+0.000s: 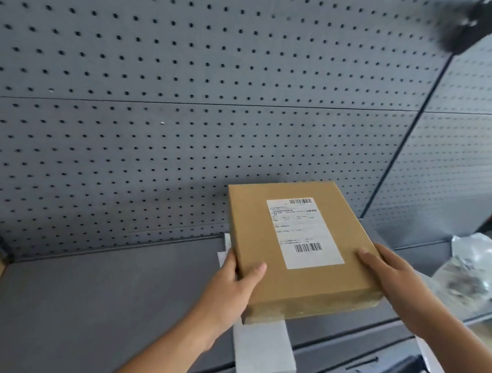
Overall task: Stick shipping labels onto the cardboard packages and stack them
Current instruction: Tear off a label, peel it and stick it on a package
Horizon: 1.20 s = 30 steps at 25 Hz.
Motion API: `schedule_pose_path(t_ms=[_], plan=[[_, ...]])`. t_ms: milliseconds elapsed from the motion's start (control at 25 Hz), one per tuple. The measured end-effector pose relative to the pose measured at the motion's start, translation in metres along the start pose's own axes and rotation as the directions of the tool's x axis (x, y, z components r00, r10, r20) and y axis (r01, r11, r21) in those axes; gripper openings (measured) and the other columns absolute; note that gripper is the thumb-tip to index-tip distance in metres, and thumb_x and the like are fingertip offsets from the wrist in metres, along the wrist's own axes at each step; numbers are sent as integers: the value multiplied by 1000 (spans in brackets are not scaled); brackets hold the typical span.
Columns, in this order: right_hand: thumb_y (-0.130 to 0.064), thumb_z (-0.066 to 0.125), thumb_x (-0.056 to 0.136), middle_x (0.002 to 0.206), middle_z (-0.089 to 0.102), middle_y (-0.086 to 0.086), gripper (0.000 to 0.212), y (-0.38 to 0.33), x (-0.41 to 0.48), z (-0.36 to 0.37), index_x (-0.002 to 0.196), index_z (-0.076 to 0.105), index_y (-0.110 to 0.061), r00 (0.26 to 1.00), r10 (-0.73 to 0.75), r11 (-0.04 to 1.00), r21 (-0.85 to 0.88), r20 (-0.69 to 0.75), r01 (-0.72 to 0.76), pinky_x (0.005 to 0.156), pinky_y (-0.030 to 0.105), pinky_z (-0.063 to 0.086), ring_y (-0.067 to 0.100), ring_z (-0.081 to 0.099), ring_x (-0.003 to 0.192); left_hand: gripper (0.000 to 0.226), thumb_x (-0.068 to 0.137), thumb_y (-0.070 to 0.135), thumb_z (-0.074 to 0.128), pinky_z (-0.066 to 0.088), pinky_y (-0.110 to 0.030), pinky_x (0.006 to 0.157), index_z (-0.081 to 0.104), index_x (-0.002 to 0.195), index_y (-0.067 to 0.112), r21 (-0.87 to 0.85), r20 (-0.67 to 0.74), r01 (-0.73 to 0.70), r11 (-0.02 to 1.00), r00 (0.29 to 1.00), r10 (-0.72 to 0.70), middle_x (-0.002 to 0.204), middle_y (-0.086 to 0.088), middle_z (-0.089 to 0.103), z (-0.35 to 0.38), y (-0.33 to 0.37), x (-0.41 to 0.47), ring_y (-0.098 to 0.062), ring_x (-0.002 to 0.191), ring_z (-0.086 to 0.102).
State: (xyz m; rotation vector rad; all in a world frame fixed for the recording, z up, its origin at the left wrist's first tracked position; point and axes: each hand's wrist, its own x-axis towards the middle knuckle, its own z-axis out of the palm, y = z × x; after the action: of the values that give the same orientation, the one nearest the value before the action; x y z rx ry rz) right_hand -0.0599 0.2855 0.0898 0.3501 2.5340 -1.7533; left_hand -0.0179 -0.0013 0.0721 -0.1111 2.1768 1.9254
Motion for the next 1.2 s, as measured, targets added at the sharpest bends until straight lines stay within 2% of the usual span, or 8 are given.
schedule_pose_path(t_ms=[240, 400, 520, 680, 840, 960, 1120, 1200], plan=[[-47, 63, 93, 113, 75, -7, 41, 27, 34, -68, 131, 63, -31, 999, 14, 1000, -7, -39, -14, 98, 35, 51, 16, 70, 103, 45, 101, 52, 53, 43, -14, 85, 46, 143, 37, 80, 82, -14, 997, 997, 7, 123, 23, 63, 71, 1, 42, 10, 102, 57], [-43, 62, 95, 108, 75, -7, 33, 40, 55, -96, 125, 65, -31, 999, 18, 999, -43, -49, -20, 76, 20, 50, 12, 71, 97, 51, 101, 52, 53, 44, -19, 92, 45, 147, 31, 124, 86, -17, 992, 996, 7, 130, 13, 64, 108, -2, 63, -4, 110, 61], [-43, 62, 94, 106, 76, -9, 32, 52, 69, -106, 125, 64, -33, 999, 30, 998, -49, -45, -32, 71, 15, 50, 7, 72, 91, 55, 101, 51, 53, 44, -21, 96, 43, 149, 27, 153, 73, -10, 988, 997, -1, 132, 10, 64, 126, -9, 78, -7, 112, 59], [-49, 61, 93, 106, 77, -12, 40, 74, 86, -112, 130, 62, -34, 998, 55, 996, -76, -5, -56, 82, 23, 51, 8, 73, 94, 55, 101, 50, 54, 42, -11, 87, 43, 149, 23, 188, 50, 21, 982, 998, -31, 127, 9, 63, 139, -17, 88, -5, 106, 57], [-49, 61, 92, 107, 77, -10, 42, 85, 96, -114, 131, 62, -33, 997, 73, 994, -86, 14, -72, 84, 23, 51, 8, 73, 95, 66, 99, 54, 55, 43, -17, 95, 36, 153, 21, 220, 24, 14, 975, 1000, -20, 136, 3, 62, 148, -21, 92, -9, 115, 59], [-58, 64, 85, 109, 76, -10, 51, 87, 101, -117, 130, 62, -34, 995, 93, 987, -132, 24, -89, 93, 32, 53, 12, 73, 97, 71, 98, 54, 57, 43, -16, 96, 33, 155, 20, 230, 18, 27, 973, 999, -32, 137, 2, 61, 149, -19, 93, -9, 116, 59], [-49, 64, 91, 118, 66, -8, 44, 74, 100, -118, 130, 61, -28, 993, 70, 972, -219, -93, -89, 88, 29, 47, 13, 64, 102, 82, 98, 58, 53, 35, -28, 115, 24, 160, 15, 311, -1, 17, 950, 1000, -17, 158, -3, 45, 134, -11, 96, -17, 144, 44], [-45, 62, 95, 121, 63, -4, 43, 63, 99, -116, 133, 60, -25, 985, 16, 958, -280, -170, -64, 94, 33, 42, 17, 59, 110, 77, 98, 61, 49, 35, -35, 117, 29, 159, 18, 407, -49, -24, 913, 998, 49, 162, -1, 41, 118, -4, 100, -19, 147, 41]])
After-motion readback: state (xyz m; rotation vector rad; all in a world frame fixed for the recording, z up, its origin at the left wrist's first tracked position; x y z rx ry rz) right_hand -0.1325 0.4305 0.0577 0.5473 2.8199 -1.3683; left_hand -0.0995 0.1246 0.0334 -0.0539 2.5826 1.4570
